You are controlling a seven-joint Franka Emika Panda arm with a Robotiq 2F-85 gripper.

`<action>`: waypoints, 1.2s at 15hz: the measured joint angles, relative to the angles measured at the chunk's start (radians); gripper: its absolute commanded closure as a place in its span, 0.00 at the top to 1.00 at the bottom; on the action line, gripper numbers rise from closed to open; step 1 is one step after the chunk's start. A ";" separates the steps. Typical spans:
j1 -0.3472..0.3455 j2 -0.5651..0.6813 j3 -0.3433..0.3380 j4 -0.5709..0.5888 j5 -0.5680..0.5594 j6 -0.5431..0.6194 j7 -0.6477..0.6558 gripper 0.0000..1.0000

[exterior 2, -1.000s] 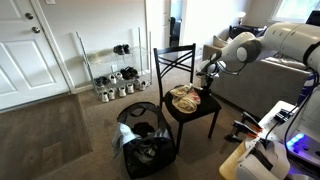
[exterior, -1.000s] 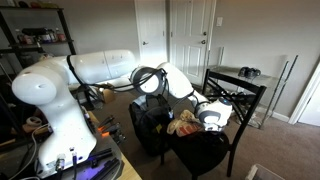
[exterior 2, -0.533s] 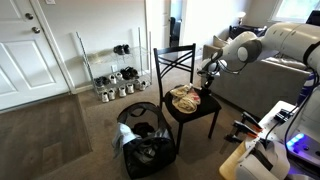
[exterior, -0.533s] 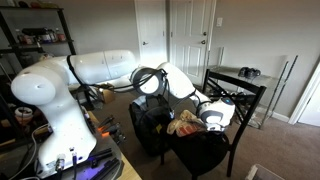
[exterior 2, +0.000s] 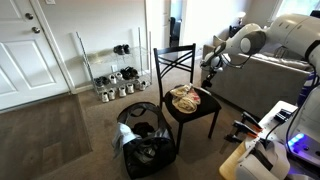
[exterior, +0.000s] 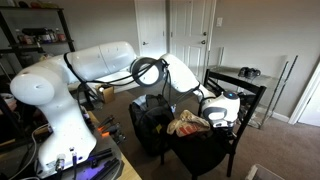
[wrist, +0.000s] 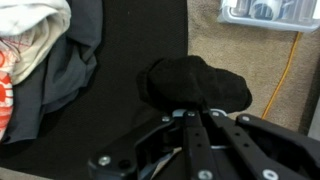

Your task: Remove the black cloth from the chair and put it in the black hamper

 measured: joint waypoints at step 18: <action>-0.001 -0.281 0.128 -0.431 0.041 0.352 -0.198 0.05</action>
